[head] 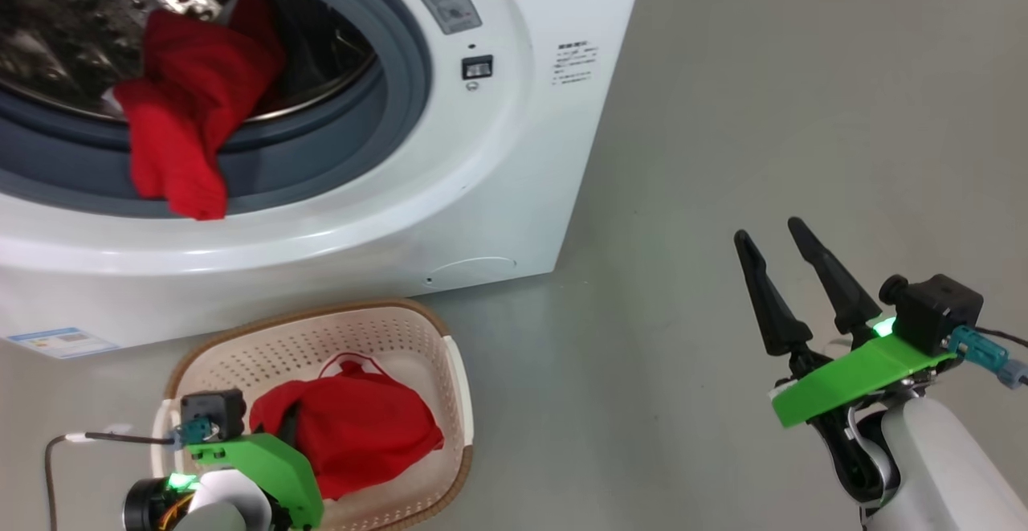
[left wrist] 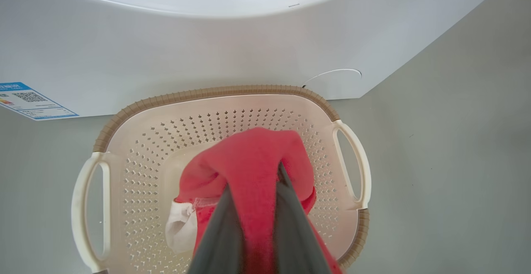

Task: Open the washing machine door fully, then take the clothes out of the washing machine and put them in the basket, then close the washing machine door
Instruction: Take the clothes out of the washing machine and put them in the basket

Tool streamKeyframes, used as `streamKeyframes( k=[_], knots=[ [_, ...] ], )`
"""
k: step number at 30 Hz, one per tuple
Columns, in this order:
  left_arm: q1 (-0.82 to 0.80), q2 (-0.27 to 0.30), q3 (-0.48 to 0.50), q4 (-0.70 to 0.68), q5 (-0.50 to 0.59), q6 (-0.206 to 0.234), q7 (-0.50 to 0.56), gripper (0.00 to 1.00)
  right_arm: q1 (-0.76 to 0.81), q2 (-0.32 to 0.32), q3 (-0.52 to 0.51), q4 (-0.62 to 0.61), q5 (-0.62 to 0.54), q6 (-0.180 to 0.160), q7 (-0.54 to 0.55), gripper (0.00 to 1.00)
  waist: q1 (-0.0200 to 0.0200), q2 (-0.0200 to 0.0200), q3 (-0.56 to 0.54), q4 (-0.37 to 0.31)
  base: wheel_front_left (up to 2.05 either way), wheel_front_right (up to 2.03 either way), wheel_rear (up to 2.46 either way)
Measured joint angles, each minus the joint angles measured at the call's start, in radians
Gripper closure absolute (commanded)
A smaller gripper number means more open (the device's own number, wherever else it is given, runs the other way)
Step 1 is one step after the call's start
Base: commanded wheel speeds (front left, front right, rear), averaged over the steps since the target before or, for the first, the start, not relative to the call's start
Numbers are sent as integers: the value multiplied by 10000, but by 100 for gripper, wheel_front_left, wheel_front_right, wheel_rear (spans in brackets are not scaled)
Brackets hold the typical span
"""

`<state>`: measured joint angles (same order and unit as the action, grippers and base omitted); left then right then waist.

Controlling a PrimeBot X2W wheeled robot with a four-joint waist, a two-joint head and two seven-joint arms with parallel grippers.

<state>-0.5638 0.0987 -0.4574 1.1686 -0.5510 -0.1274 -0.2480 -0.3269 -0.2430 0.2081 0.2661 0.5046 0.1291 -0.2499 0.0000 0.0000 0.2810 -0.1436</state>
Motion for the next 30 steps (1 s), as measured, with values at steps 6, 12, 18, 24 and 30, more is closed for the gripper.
streamKeyframes(
  k=[6,12,18,24,30],
  knots=[
    [-120,-6,2,265,-148,0,0,82,-66,4,-2,-13,-2,0,0,0,0,0,147,-209,0,0,0],
    [-221,-4,-29,349,-290,0,0,0,-66,12,-2,-8,-2,0,2,0,0,0,199,-287,0,0,0],
    [-221,12,-234,17,-456,0,0,0,-65,36,-82,27,-2,0,2,0,0,0,118,-176,0,0,0],
    [-208,117,-345,-675,-462,0,-2,0,-62,59,-113,31,-4,0,2,0,0,0,-23,55,0,0,0],
    [-72,288,-211,-1421,-397,-2,-12,0,-21,59,-107,54,-4,0,2,0,0,0,-258,295,0,0,0]
  ],
)
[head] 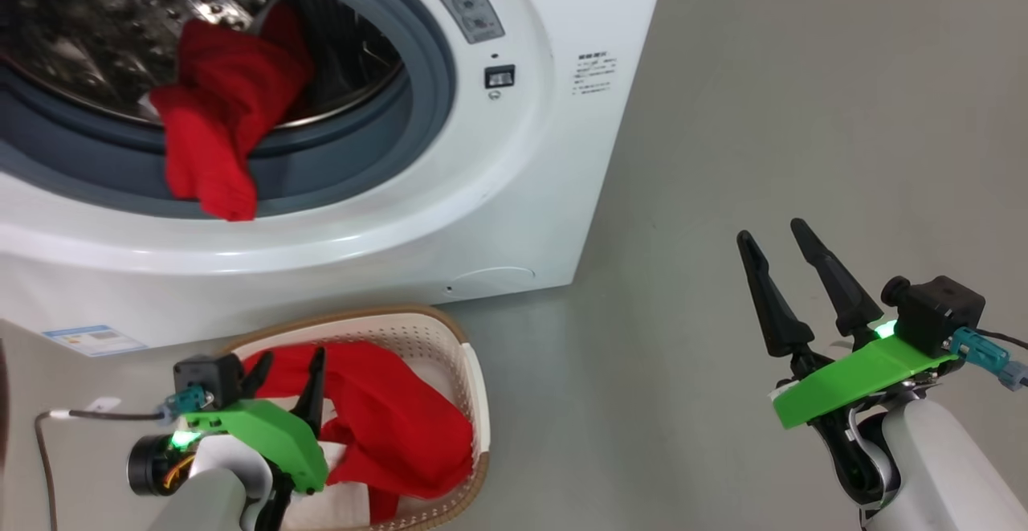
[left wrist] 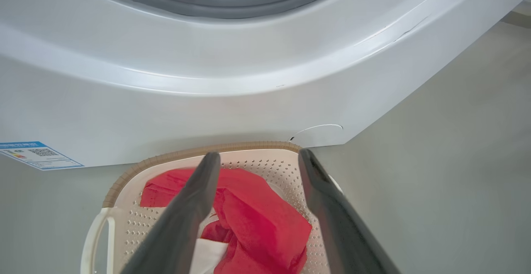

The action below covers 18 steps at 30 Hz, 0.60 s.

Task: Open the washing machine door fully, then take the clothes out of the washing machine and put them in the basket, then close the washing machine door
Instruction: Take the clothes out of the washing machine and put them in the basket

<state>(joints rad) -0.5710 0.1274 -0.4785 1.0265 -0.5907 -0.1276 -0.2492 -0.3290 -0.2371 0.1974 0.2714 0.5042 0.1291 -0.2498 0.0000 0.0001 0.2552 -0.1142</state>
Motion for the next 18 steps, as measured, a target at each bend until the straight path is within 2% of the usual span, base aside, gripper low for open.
streamKeyframes(
  k=[8,18],
  knots=[
    [813,226,704,-1126,516,21,0,0,195,0,8,38,-2,0,-2,0,0,0,-364,313,0,0,0],
    [1870,274,1793,-3068,1158,322,0,0,451,2,15,109,-4,0,0,0,0,0,-836,651,0,0,0]
  ],
)
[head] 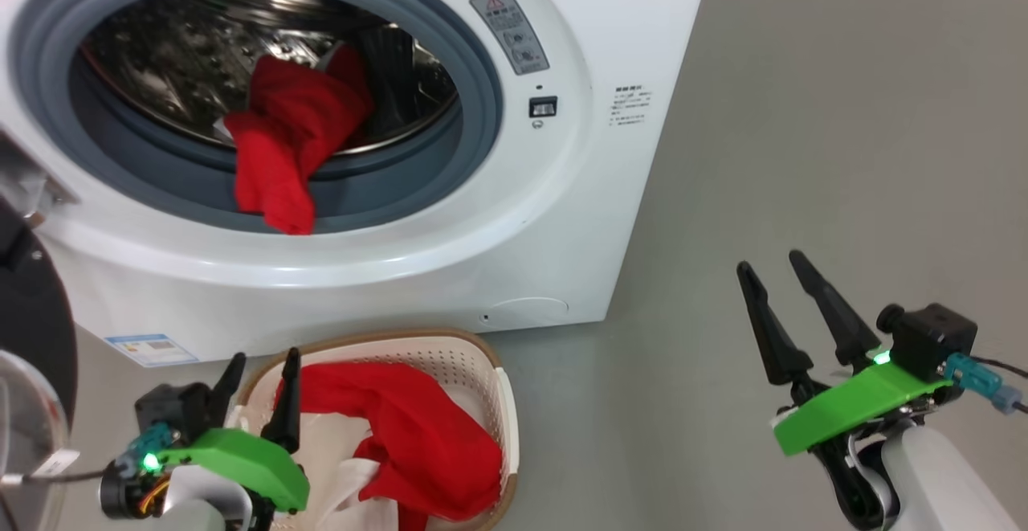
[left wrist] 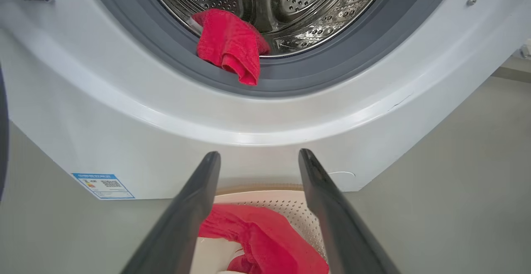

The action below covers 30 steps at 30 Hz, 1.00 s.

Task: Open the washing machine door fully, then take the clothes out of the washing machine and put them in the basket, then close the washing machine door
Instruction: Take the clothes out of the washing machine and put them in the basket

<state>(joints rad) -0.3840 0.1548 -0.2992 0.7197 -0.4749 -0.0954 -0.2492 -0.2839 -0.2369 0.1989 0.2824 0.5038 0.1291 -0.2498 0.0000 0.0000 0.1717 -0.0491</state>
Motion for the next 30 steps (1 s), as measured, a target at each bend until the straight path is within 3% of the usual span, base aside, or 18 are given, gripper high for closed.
streamKeyframes(
  k=[12,30],
  knots=[
    [1277,213,867,-2546,692,401,-2,0,177,4,-12,25,0,0,0,0,0,0,-319,276,0,0,0],
    [3043,217,1463,-5432,754,1110,-2,0,490,-12,-73,10,-12,0,0,0,0,0,-871,395,0,0,0]
  ],
)
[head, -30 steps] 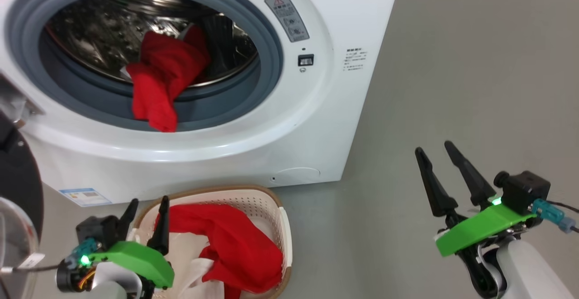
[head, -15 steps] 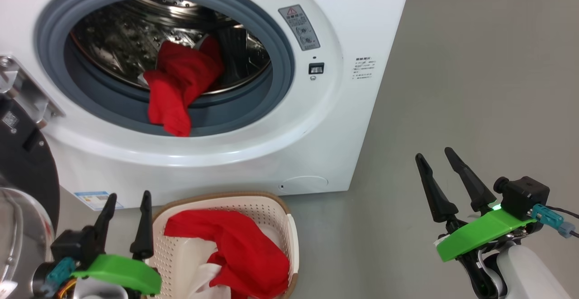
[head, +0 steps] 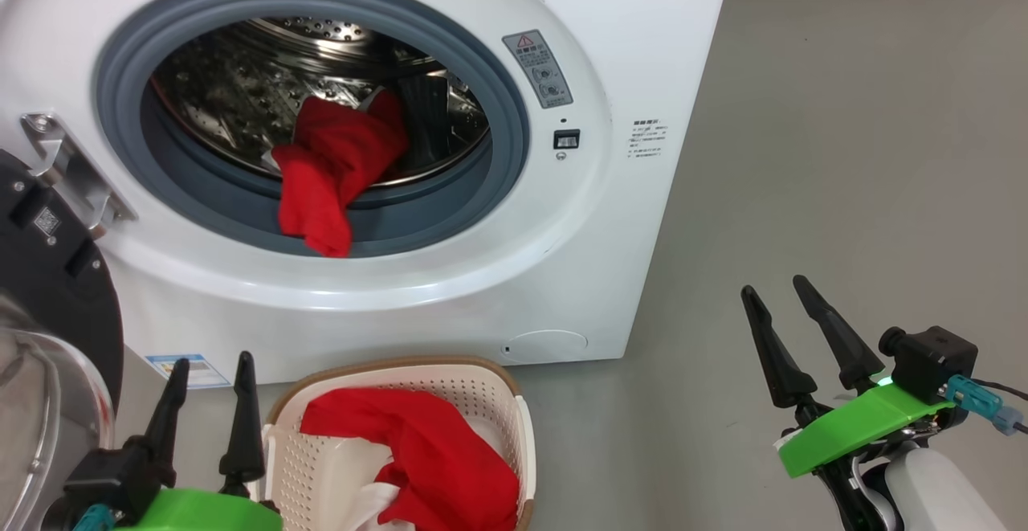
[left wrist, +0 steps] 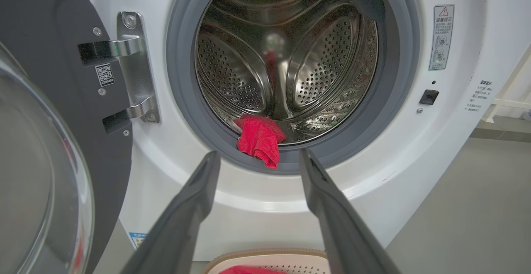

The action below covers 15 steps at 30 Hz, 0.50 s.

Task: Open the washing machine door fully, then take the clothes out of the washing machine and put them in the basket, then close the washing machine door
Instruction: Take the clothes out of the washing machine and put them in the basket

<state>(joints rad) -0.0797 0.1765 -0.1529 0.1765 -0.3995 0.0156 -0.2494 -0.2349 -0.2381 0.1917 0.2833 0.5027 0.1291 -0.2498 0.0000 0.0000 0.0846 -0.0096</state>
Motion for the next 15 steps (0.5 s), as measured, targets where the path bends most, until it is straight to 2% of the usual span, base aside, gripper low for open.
streamKeyframes(
  k=[15],
  knots=[
    [317,-142,61,-522,21,100,-2,0,107,-2,-46,-71,-15,0,0,0,0,0,-41,91,0,0,0]
  ],
)
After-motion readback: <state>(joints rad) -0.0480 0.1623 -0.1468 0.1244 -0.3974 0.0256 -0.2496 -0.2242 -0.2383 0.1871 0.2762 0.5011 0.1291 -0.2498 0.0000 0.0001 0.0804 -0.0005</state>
